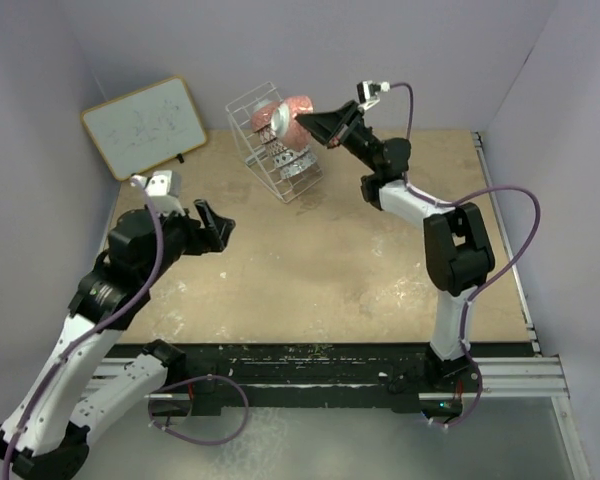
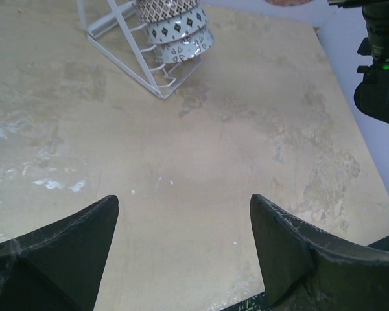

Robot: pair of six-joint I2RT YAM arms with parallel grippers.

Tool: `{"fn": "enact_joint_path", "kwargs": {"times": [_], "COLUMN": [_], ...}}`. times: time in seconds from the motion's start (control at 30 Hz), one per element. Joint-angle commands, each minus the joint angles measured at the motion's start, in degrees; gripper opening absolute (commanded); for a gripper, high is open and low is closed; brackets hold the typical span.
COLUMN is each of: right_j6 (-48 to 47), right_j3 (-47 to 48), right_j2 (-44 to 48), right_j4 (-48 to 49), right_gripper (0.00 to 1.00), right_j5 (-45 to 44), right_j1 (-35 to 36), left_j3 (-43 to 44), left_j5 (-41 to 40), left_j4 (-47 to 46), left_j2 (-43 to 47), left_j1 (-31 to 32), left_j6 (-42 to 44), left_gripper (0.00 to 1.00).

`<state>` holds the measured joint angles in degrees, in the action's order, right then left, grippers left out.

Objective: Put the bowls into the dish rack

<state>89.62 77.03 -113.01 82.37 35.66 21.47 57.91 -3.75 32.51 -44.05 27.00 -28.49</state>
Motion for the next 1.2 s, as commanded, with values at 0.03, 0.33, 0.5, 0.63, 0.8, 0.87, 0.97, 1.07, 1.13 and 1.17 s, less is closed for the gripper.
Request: {"fn": "enact_joint_path", "kwargs": {"times": [0.03,0.33,0.5,0.63,0.8,0.87,0.97,1.07,1.13,1.17], "right_j6": [-7.7,-37.7,-42.6,-41.3,-32.5,-29.2,-24.7,-20.1,-15.4,-12.7], "right_j3": [14.2,31.9,36.5,36.0,36.5,38.1,39.0,35.6,31.9,29.9], "right_j2": [-2.3,2.8,2.5,1.4,-4.1,-6.7,-9.1,-7.4,-5.2,-4.0], "right_j4": [-10.4,-55.2,-67.0,-63.2,-46.6,-41.3,-35.5,-30.7,-26.4,-24.3], "right_gripper": [0.0,0.0,0.0,0.0,0.0,0.0,0.0,0.0,0.0,0.0], "right_j5": [-4.8,-20.2,-27.5,-27.1,-20.6,-20.6,-20.7,-20.8,-20.4,-20.4], "right_j1": [0.4,5.1,5.7,5.8,5.7,5.7,5.9,6.3,6.8,7.0], "left_j3": [3.9,4.8,4.1,4.5,4.7,4.5,3.7,0.5,-3.3,-5.6], "left_j5": [-4.7,-7.0,-6.0,-5.6,-5.4,-5.2,-4.6,-4.6,-4.3,-4.2], "left_j4": [8.6,12.5,11.7,12.1,12.9,13.1,12.3,7.8,1.1,-3.1], "left_j2": [5.2,9.6,10.9,11.3,12.2,12.5,12.9,13.4,14.0,14.1], "left_j1": [-0.3,-0.3,-0.3,-0.3,-0.3,-0.3,-0.3,-0.2,-0.3,-0.2], "left_j6": [3.4,3.3,2.2,2.2,2.2,2.1,2.0,3.1,4.6,5.3], "left_gripper": [0.85,0.86,0.86,0.86,0.86,0.86,0.87,0.88,0.91,0.93]}}
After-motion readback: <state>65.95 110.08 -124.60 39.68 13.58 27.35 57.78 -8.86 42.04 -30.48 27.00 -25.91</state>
